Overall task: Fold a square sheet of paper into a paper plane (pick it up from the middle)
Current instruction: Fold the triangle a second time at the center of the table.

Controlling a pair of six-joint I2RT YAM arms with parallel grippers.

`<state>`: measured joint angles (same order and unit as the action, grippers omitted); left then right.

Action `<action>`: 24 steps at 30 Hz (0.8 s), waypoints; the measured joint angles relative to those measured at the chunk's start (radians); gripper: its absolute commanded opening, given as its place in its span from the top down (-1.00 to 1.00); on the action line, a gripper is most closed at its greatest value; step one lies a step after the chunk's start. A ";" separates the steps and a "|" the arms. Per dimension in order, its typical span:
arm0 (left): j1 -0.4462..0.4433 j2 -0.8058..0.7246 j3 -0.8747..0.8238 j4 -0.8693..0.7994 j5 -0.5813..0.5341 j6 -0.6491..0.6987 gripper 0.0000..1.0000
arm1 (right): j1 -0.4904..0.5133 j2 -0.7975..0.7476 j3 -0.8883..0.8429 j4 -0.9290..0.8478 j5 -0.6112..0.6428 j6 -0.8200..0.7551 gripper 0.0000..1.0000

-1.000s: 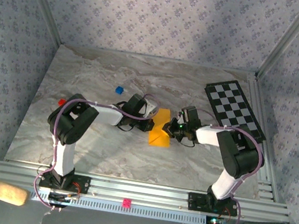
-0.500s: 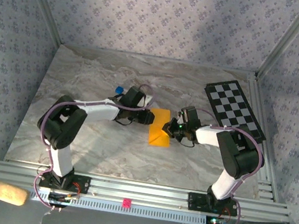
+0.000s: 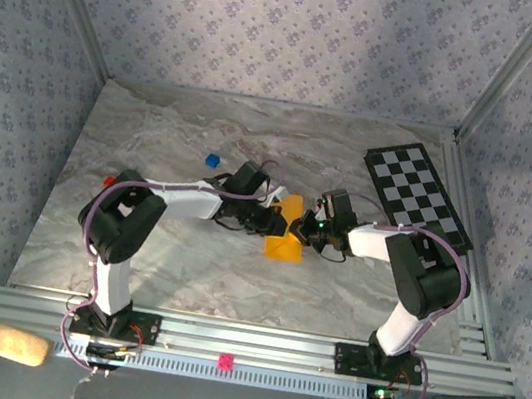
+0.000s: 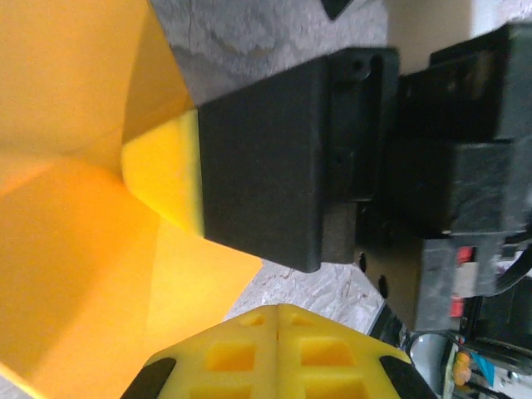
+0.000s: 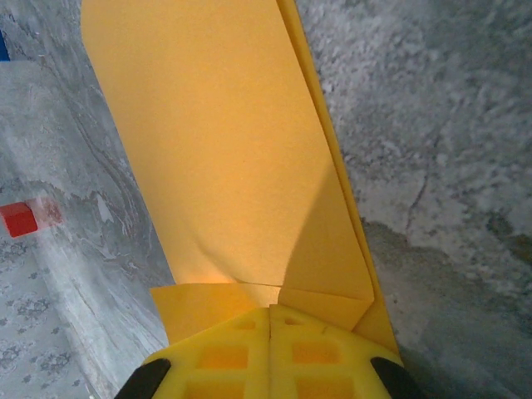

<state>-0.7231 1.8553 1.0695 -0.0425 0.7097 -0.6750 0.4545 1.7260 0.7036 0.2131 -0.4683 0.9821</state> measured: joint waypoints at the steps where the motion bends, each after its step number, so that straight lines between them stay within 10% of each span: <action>1: -0.004 0.010 0.003 -0.008 0.005 0.002 1.00 | 0.000 0.000 0.000 0.000 0.000 0.000 0.95; 24: -0.038 0.096 0.068 -0.147 -0.098 0.113 1.00 | 0.000 0.000 0.000 0.000 -0.001 0.000 0.95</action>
<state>-0.7612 1.9511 1.1374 -0.1894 0.6121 -0.5617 0.4545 1.7260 0.7040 0.2131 -0.4690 0.9821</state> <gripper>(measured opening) 0.044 0.052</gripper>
